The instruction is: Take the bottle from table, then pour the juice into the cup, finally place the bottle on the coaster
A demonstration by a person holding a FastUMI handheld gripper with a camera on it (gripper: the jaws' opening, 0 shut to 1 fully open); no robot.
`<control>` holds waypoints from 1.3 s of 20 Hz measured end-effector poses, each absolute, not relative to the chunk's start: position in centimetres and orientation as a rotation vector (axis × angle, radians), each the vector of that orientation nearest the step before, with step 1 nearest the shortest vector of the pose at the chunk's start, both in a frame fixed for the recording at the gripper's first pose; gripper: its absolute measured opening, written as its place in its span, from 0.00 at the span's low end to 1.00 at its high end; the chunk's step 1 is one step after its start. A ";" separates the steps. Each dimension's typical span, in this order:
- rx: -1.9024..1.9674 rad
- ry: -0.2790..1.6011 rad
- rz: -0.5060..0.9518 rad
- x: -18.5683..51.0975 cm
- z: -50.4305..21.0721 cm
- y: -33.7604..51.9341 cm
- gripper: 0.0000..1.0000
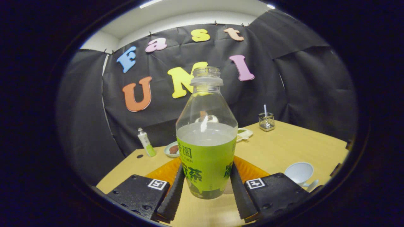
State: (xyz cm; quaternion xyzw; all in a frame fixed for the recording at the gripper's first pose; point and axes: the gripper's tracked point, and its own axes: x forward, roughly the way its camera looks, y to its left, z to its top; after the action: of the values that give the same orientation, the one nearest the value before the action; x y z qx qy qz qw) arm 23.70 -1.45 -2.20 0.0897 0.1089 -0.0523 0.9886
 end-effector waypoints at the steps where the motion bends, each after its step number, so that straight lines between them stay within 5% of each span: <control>1: 0.153 0.223 -0.118 24.1 -2.1 -1.9 0.77; 26: 0.040 0.418 -0.194 30.5 -10.1 -5.2 0.84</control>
State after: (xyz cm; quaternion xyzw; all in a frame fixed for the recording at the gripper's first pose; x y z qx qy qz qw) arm 30.55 -5.24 -10.14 0.0201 0.2070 -0.0959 0.9734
